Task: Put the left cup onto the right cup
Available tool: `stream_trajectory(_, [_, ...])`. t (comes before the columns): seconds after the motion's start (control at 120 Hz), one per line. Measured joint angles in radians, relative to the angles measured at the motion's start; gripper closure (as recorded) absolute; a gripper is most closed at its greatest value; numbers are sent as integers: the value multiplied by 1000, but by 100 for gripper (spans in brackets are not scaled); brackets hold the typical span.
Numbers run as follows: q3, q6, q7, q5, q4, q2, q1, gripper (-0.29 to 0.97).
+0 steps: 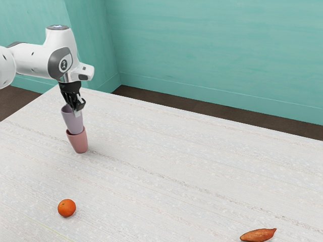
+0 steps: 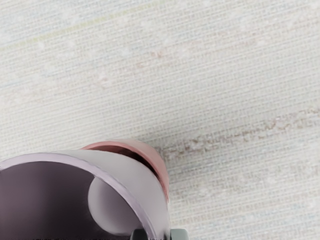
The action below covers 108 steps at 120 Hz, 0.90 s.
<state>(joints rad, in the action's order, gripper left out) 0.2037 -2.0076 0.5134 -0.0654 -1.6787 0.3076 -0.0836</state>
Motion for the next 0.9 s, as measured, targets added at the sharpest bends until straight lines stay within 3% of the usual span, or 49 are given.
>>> stream_trajectory(0.225, [0, 10, -5, 2, -1, -3, 3, 50])
stream_trajectory(0.475, [-1, 53, -20, -5, -2, -62, 31, 17])
stream_trajectory(0.9, [-7, 191, -73, -2, -5, -201, 131, 2])
